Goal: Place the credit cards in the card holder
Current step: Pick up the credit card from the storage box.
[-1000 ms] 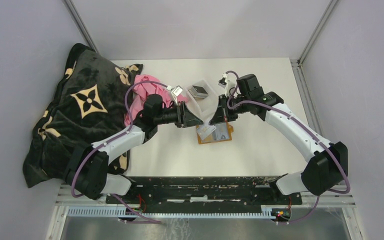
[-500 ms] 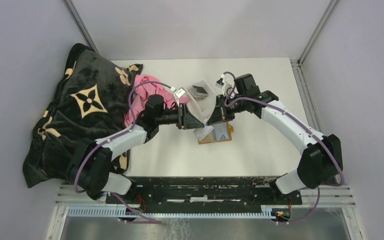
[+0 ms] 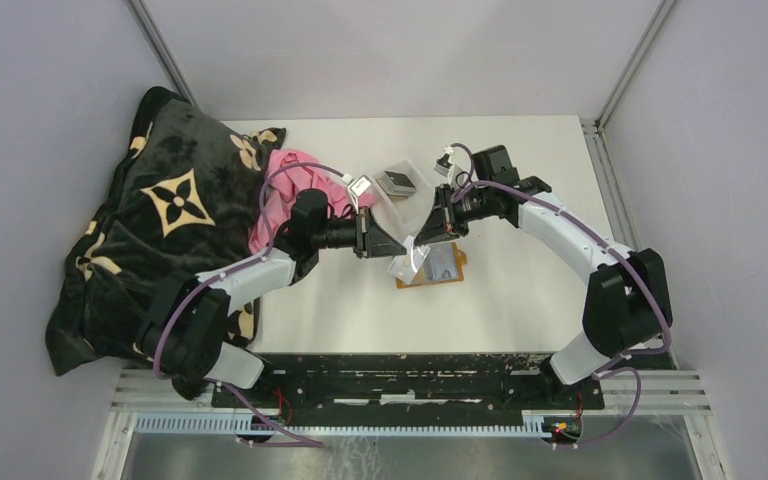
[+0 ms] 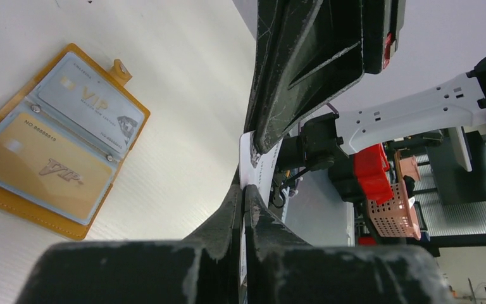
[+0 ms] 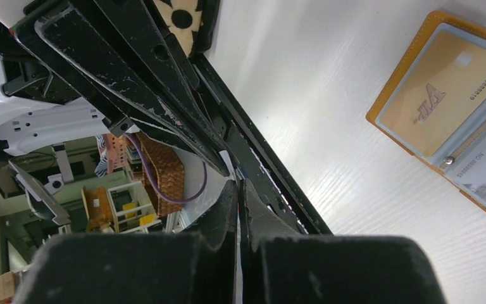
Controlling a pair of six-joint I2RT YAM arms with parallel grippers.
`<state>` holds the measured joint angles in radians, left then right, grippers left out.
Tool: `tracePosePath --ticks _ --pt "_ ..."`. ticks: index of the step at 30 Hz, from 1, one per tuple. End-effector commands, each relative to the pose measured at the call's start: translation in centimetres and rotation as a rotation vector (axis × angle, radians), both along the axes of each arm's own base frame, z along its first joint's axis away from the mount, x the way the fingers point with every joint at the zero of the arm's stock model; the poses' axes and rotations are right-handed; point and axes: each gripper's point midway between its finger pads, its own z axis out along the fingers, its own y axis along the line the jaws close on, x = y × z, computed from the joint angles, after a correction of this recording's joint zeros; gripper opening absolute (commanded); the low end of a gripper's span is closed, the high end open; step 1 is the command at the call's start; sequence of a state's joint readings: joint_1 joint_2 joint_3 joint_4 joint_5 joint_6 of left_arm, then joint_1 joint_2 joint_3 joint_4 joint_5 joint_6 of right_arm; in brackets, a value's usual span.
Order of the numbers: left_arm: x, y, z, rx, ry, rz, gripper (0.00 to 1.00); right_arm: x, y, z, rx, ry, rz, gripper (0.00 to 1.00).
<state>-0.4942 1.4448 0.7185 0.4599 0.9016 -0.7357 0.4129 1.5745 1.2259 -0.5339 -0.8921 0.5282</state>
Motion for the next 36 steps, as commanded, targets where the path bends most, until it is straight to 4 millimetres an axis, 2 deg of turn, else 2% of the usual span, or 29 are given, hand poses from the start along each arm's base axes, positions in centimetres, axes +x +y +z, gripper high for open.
tracePosePath --ticks 1,2,5,7,9,16,23,29,36 --pt "-1.8 -0.4 1.1 -0.050 0.012 -0.092 0.03 2.4 1.2 2.7 0.108 -0.094 0.002 0.01" --pt "-1.8 -0.4 1.0 -0.050 0.015 -0.090 0.03 2.6 1.2 2.8 0.108 -0.095 -0.002 0.01" --pt "-1.7 -0.3 0.7 -0.042 0.025 -0.070 0.03 3.2 0.9 3.1 0.090 -0.127 -0.018 0.24" --pt "-1.4 -0.2 0.2 -0.025 0.028 -0.044 0.03 3.6 0.4 3.4 0.060 -0.166 -0.038 0.36" --pt "-1.1 0.0 -0.2 -0.012 0.036 -0.009 0.03 4.0 -0.1 3.6 0.026 -0.209 -0.060 0.41" --pt "0.7 0.5 1.0 -0.073 0.021 0.161 0.03 5.3 -2.6 3.3 -0.099 -0.310 -0.207 0.44" --pt "3.1 2.0 2.0 -0.133 0.039 0.394 0.03 4.6 -4.2 2.4 -0.124 -0.339 -0.314 0.45" --pt "4.0 1.8 2.7 -0.201 0.091 0.451 0.03 3.6 -3.8 1.0 -0.072 -0.294 -0.327 0.46" --pt "4.2 0.8 3.2 -0.256 0.126 0.445 0.03 3.3 -2.2 0.9 0.051 -0.235 -0.330 0.46"
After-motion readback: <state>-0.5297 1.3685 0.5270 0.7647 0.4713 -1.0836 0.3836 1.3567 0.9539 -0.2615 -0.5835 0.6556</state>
